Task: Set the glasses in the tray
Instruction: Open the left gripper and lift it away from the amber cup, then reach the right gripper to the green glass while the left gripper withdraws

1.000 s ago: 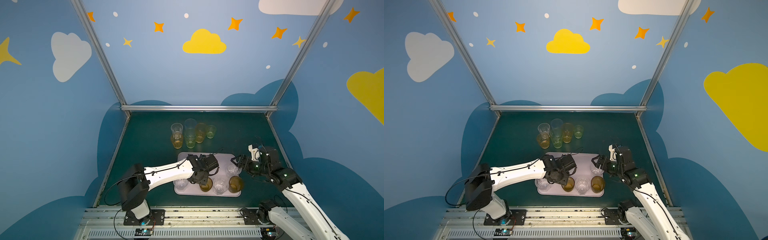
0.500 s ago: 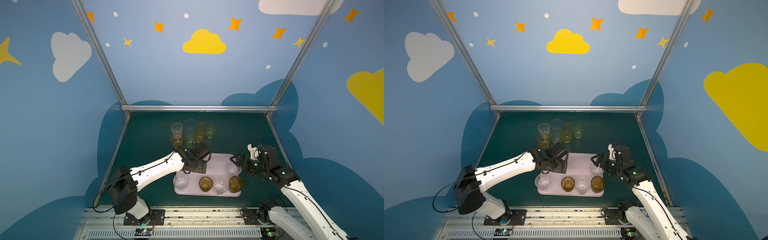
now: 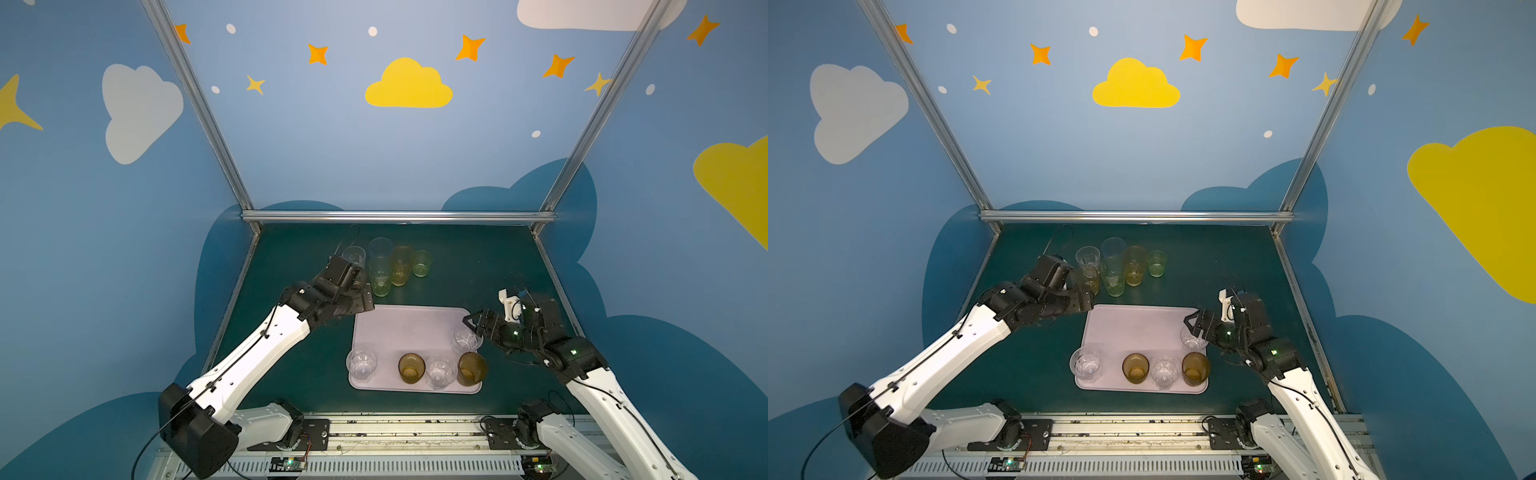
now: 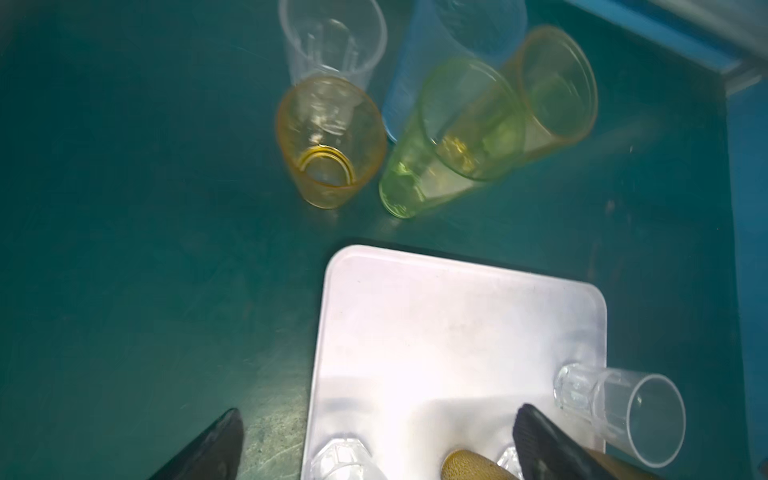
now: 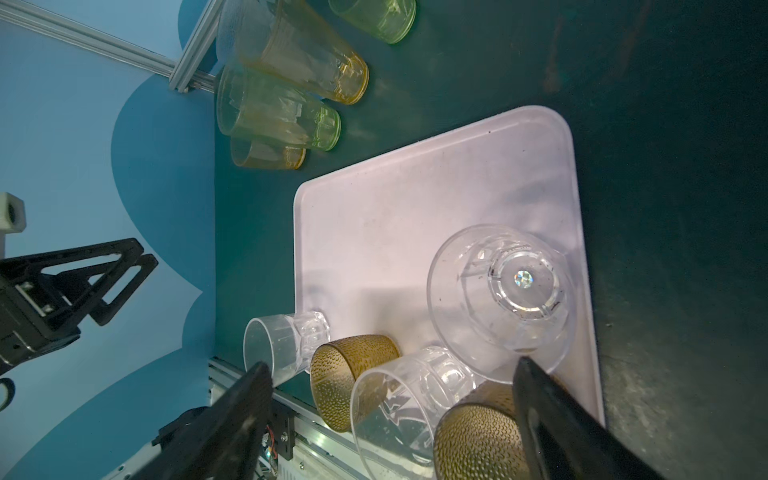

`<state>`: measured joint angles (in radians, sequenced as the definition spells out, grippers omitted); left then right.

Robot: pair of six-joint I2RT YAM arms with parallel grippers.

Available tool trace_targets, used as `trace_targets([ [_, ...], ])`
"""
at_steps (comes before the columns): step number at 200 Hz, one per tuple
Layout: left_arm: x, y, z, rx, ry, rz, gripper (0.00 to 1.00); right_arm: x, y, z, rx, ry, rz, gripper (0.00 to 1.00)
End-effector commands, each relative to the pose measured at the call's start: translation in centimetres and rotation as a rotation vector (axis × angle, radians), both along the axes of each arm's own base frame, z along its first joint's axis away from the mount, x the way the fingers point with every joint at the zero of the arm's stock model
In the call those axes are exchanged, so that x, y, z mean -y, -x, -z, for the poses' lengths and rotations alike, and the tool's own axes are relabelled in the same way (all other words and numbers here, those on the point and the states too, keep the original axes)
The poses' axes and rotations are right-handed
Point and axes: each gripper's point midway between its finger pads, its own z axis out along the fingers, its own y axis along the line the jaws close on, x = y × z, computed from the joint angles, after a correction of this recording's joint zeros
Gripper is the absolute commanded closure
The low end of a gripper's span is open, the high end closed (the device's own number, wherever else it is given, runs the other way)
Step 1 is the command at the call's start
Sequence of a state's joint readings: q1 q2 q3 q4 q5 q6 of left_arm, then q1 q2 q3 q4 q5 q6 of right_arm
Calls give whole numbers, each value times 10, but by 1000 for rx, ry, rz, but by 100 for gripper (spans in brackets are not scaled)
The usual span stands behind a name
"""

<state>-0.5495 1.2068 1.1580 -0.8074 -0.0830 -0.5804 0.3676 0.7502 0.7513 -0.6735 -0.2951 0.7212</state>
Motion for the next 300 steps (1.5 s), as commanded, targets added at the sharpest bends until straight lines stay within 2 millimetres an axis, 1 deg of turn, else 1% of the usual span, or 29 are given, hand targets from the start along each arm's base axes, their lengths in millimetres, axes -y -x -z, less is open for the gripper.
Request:
trace_targets([
  [1,-10,-1,-2,20,51,-30,0,6,2,-13,49,33,-13,11],
  [34,-30,3,3,12,97,-84,0,7,2,-23,62,32,-9,11],
  [63,-41,5,10,25,111,-101,0,8,5,-27,60,43,-14,11],
  [77,-45,6,15,13,143,-117,0,10,4,-27,59,55,-11,11],
  [90,-50,6,19,-8,178,-147,0,9,3,-32,59,53,-14,11],
  [109,-55,5,28,-25,221,-177,0,8,0,-34,53,51,-8,11],
  [130,-58,5,37,-48,242,-189,0,6,-5,-30,30,48,0,11],
  [154,-59,6,47,-71,239,-188,0,-4,-15,-26,4,25,-20,11],
  [172,-58,5,51,-63,244,-184,0,-9,-28,-23,-18,33,-25,11],
  [176,-54,7,51,-68,267,-165,0,-10,-31,-23,-20,35,-26,11],
  [189,-50,8,52,-60,287,-147,0,-15,-44,-22,-25,41,-28,11],
  [218,-52,11,54,-47,259,-111,0,-25,-81,-25,-38,58,-19,11],
  [236,-58,13,57,-63,226,-122,0,-32,-104,-28,-49,77,-24,11],
  [258,-49,13,49,-43,272,-85,0,-34,-133,-26,-64,103,-9,11],
  [279,-50,16,41,-20,262,-66,0,-36,-159,-27,-72,105,-1,11],
  [300,-50,22,29,12,241,-19,0,-36,-180,-19,-95,112,9,11],
])
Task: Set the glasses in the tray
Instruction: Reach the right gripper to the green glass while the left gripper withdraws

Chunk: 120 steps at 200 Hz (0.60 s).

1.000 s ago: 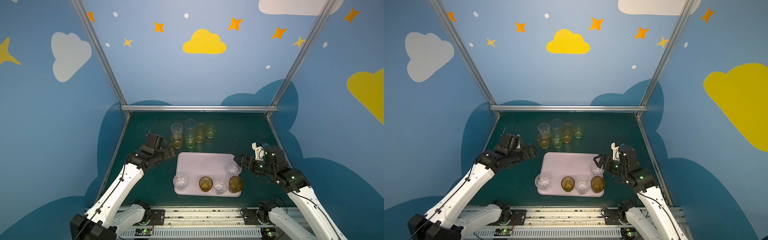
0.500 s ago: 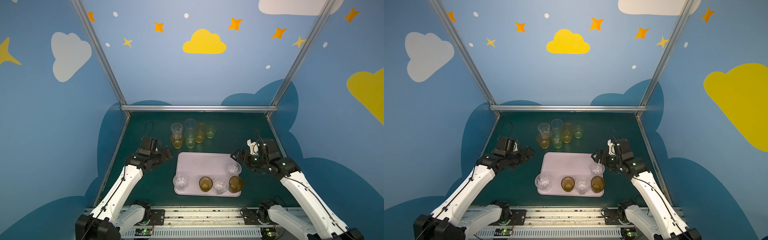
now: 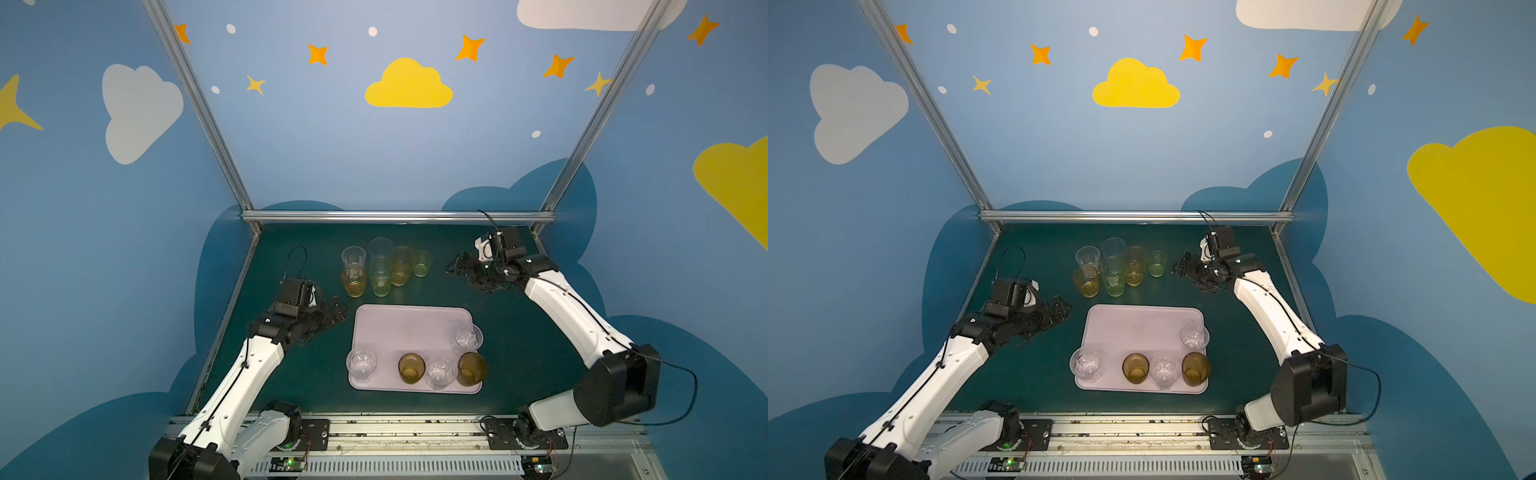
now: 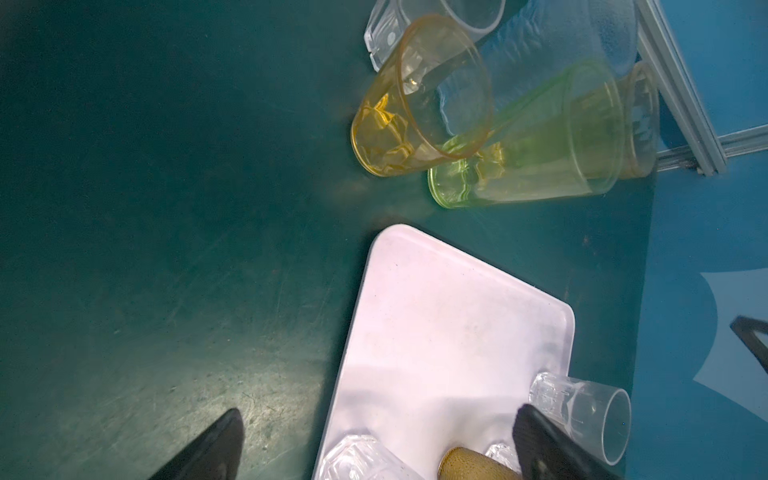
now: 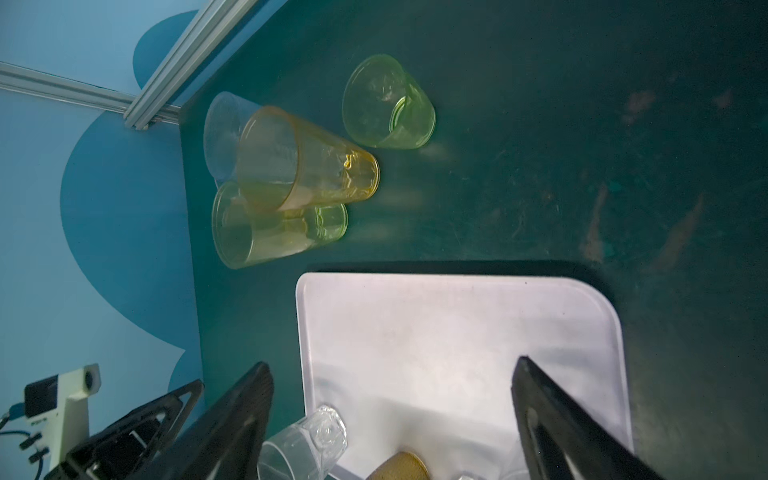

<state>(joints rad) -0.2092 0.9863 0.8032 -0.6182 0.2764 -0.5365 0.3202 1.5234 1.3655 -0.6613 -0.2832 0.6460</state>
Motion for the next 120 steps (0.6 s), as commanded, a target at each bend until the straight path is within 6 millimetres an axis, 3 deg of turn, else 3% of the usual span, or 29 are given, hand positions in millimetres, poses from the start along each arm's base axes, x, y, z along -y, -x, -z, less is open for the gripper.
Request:
trace_targets([
  [1,1,5,-21,64,-22,61,0,3,-20,1,0,18,6,11],
  [81,-8,16,-16,100,-115,88,0,8,-59,40,-52,77,51,11],
  [120,-16,13,-16,105,-152,58,0,-4,-75,60,-90,43,35,14],
])
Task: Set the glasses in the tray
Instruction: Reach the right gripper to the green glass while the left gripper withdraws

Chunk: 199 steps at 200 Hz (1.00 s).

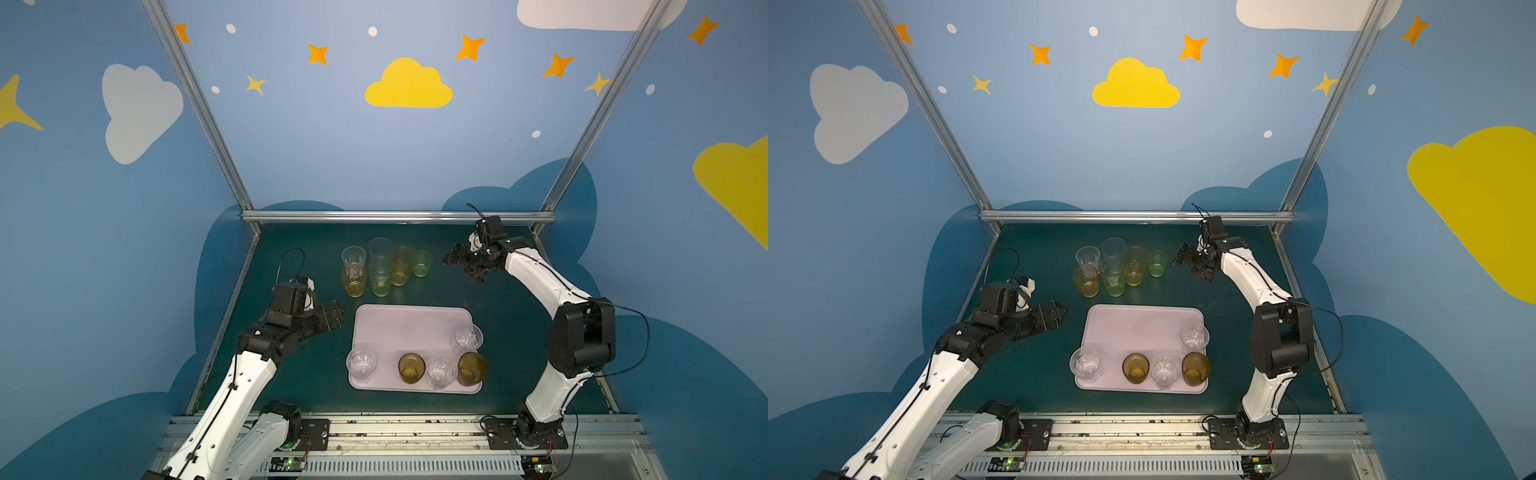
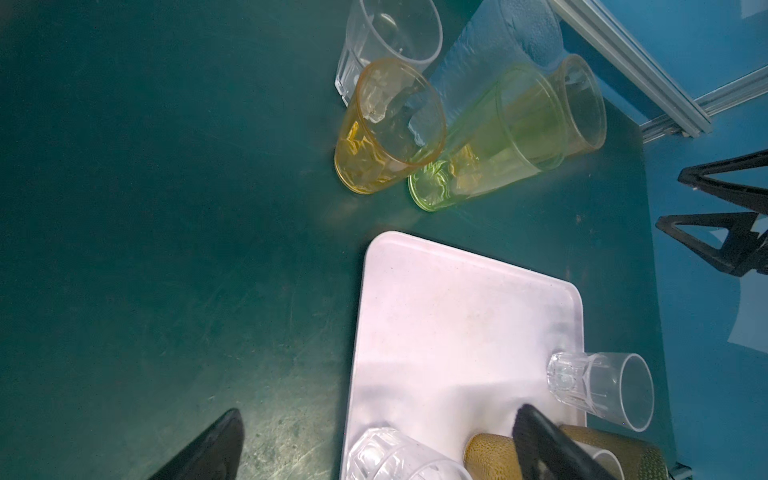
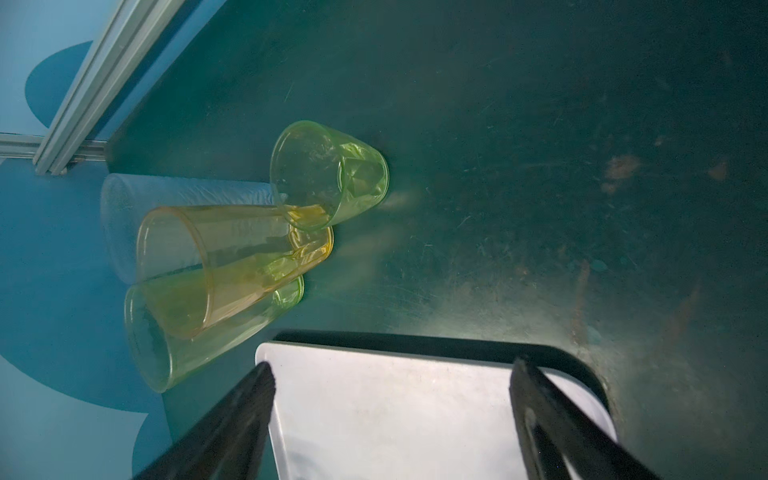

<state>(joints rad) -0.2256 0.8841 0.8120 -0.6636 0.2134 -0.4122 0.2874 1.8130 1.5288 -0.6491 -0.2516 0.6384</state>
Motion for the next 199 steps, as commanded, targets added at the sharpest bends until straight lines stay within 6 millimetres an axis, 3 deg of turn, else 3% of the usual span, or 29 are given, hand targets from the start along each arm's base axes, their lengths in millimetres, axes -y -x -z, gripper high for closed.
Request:
trace_targets([
  [1,-7,2,5,-8,-47,-12,0,-6,-16,5,7,-21,-9,14],
  [19,-10,2,7,-15,-48,-25,0,-14,-27,10,4,-45,-17,19],
  [80,-11,1,11,-30,-47,-32,0,-32,-60,26,-1,-89,-39,55],
  [134,-15,-1,14,-37,-52,-48,0,-46,-73,45,-38,-135,-65,59],
  [157,-20,-2,11,-26,-56,-68,0,-52,-74,54,-56,-140,-77,69],
  [199,-23,-1,14,-35,-53,-83,0,-56,-75,60,-57,-126,-91,73],
])
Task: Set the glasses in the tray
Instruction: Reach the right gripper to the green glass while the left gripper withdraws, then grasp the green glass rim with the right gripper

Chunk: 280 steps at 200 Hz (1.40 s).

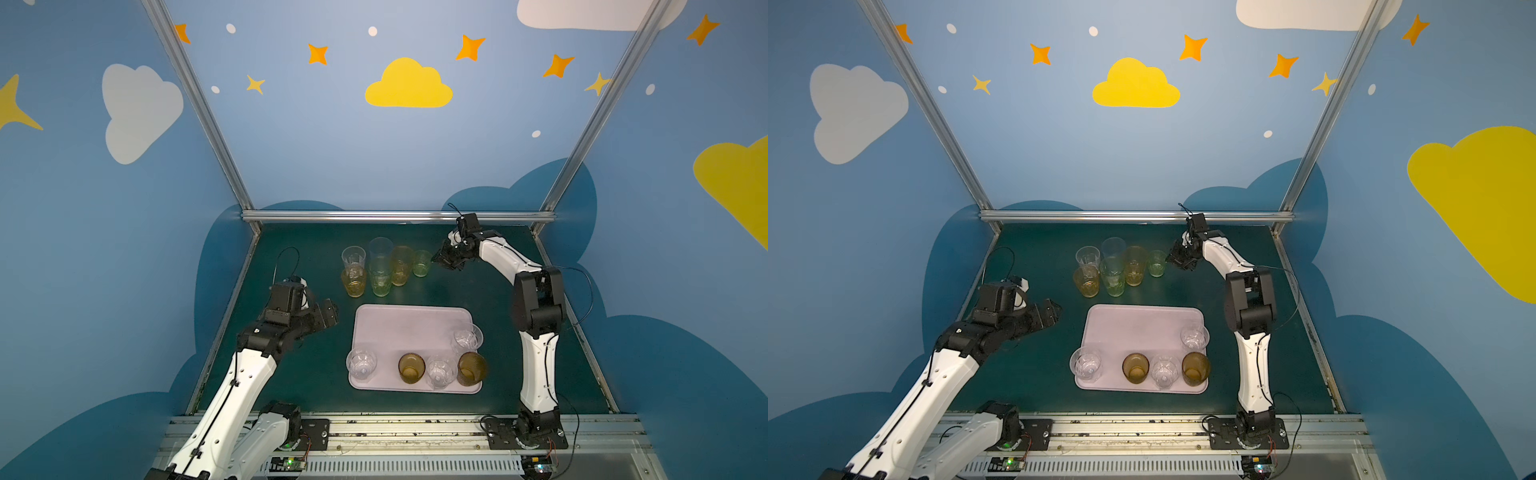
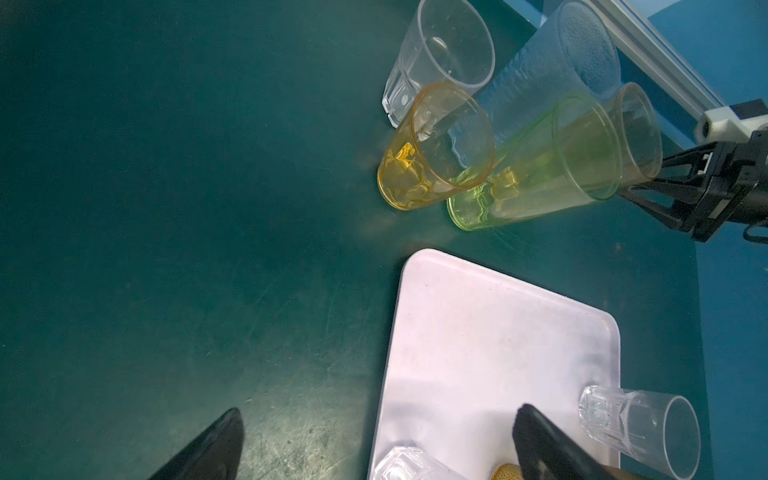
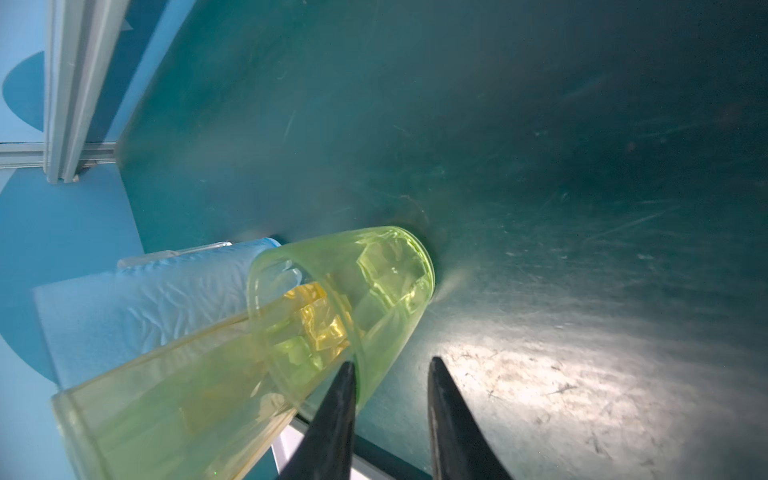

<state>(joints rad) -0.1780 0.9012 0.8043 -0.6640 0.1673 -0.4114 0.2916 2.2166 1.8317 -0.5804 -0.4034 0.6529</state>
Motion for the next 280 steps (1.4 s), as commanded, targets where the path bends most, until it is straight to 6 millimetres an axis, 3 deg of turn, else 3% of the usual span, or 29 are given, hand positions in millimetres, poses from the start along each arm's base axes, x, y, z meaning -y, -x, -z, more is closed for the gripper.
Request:
trace_targets([
  [1,-3,5,5,-18,-13,-5,0,-7,-4,-7,18,-6,-20,73],
  [122,-7,5,6,-17,-18,-20,0,-7,-11,3,17,87,-54,74],
  [142,-8,6,6,-17,-21,-22,0,-9,-12,4,16,82,-64,80],
  [280,-12,8,7,-17,-32,-40,0,-6,-14,9,5,146,-87,85],
])
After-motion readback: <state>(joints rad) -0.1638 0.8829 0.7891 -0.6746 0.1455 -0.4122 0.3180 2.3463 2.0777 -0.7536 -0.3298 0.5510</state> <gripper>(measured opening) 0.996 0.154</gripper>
